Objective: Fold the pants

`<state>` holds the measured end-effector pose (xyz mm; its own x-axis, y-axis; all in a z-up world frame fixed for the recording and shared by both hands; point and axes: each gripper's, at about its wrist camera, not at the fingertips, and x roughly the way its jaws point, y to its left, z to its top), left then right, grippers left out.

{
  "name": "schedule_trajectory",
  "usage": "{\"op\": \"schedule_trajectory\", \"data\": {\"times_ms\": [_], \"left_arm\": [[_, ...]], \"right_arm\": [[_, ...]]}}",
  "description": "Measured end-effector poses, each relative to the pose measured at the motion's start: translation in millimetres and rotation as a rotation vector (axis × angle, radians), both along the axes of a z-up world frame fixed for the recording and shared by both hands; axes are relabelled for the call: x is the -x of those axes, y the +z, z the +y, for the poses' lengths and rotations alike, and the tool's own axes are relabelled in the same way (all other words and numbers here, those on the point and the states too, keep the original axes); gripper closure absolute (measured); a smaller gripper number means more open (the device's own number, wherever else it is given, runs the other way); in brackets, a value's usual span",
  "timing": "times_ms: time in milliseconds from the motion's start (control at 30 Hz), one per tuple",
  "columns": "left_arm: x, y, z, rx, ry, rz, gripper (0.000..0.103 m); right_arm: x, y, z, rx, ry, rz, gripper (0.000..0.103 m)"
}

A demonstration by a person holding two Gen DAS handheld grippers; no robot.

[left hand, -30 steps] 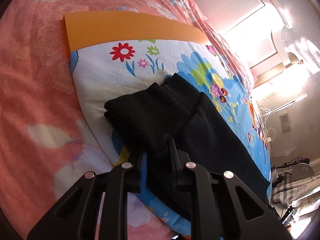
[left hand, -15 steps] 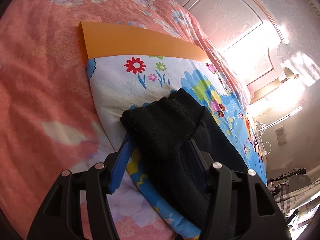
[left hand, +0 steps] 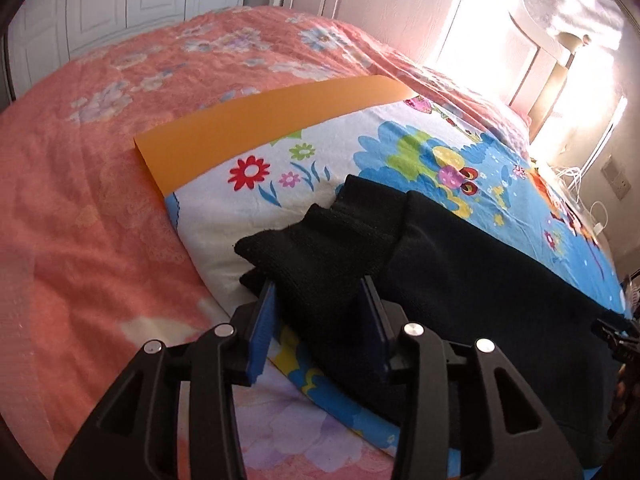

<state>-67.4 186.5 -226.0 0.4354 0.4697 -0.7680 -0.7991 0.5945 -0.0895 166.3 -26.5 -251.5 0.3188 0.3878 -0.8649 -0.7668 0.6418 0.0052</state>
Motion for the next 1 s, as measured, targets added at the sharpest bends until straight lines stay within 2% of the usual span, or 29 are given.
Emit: {"op": "schedule_trajectory", "data": {"times_ms": [67,167,200,267,300,333,433,467,700,867,1000], "left_arm": [[-15,20,-15,-0.112,-0.071,0.011,0.061],[-47,35,-27,-0.193,-0.172,0.021,0.061],[-61,35,-29,-0.194,-0.202,0.036,0.061],[-91,27,-26,-0.106,-0.277,0.033,0.066],[-107,19,-23,-0.065,-0.306,0.047,0.079],[-121,8,-20,-0.041,-0.323,0.086,0.086],[-151,-29,-5,0.04,-0.329,0.169,0.09],[-156,-38,0,0.045,-0.318,0.191,0.09],[-163,-31,11,0.01,-0.273,0.185,0.09],[-148,1,-26,-0.008,-0.343,0.081,0.09],[-126,0,-64,0.0,-0.407,0.046,0.087]], "right_arm": [[-7,-10,-1,0.013,-0.02,-0.018,0.013],[-5,-13,-1,0.023,-0.035,-0.057,0.008],[-6,-14,-1,0.02,-0.054,-0.057,0.006],[-4,-15,-1,0.007,-0.07,-0.073,0.005],[-3,-15,-1,0.004,-0.075,-0.082,0.005],[-2,-15,-1,0.003,-0.077,-0.088,0.005],[-2,-15,-2,-0.003,-0.075,-0.087,0.005],[-2,-15,-2,-0.004,-0.074,-0.088,0.005],[0,-15,-2,-0.01,-0.076,-0.099,0.005],[0,-16,-2,-0.011,-0.076,-0.099,0.005],[0,-16,-2,-0.011,-0.076,-0.1,0.005]]}}
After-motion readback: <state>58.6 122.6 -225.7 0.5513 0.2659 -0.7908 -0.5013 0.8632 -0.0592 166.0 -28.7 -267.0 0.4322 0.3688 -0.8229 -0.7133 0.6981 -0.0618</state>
